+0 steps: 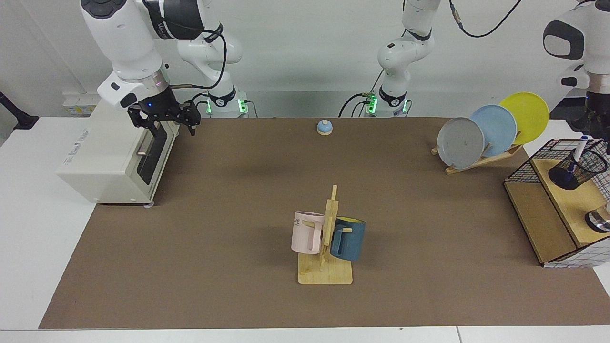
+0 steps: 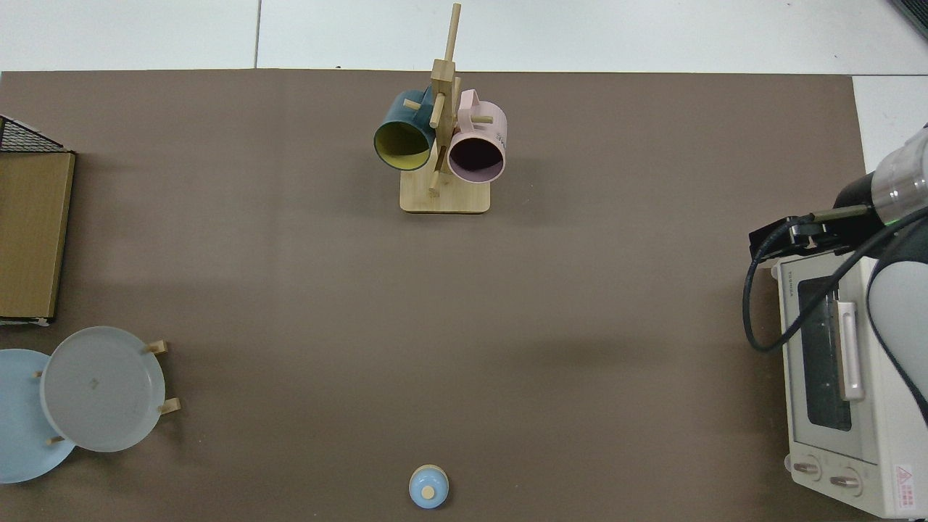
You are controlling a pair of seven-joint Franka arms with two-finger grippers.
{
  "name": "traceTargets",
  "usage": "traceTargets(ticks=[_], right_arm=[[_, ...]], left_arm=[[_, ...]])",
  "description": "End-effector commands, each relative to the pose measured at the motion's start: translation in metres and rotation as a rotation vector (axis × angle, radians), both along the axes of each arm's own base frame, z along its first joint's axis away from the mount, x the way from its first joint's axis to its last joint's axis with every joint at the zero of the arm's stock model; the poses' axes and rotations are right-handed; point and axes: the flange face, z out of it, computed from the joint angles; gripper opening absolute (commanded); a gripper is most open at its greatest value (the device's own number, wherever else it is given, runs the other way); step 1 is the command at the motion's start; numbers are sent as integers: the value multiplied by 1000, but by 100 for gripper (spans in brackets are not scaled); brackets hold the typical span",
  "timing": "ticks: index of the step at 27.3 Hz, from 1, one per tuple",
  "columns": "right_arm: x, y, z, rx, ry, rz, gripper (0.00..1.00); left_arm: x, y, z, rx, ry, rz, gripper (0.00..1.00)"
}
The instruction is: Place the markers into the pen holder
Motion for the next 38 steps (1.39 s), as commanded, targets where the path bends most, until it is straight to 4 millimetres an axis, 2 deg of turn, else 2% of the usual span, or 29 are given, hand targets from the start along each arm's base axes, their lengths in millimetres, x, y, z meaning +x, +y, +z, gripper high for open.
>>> traceTargets(ticks=[1, 4, 6, 12, 17, 25, 30, 34, 38], right_arm=[[-6, -3, 2, 6, 7, 19, 100], [-6, -3, 2, 6, 5, 19, 100], [-6, -3, 2, 6, 7, 19, 100], [-6, -3, 2, 6, 7, 19, 100], [-6, -4, 2, 6, 7, 17, 100], [-6, -3, 2, 6, 7, 19, 100], [-6, -4, 2, 6, 7, 17, 100], [-6, -3, 2, 6, 7, 19, 100], [-6, -3, 2, 6, 7, 19, 100]], left_arm=[[2, -35, -4, -187, -68, 278, 100], [2, -49, -9, -310, -117, 488, 100], [3, -68, -13, -356, -118, 580, 100], [5, -118, -19, -452, -154, 849, 100], [5, -151, -24, -560, -166, 1111, 100], [3, -211, -25, -638, -188, 1417, 100], [-4, -235, -19, -639, -166, 1513, 100], [-11, -238, -10, -628, -165, 1515, 100], [-11, -235, -11, -627, -160, 1523, 100]])
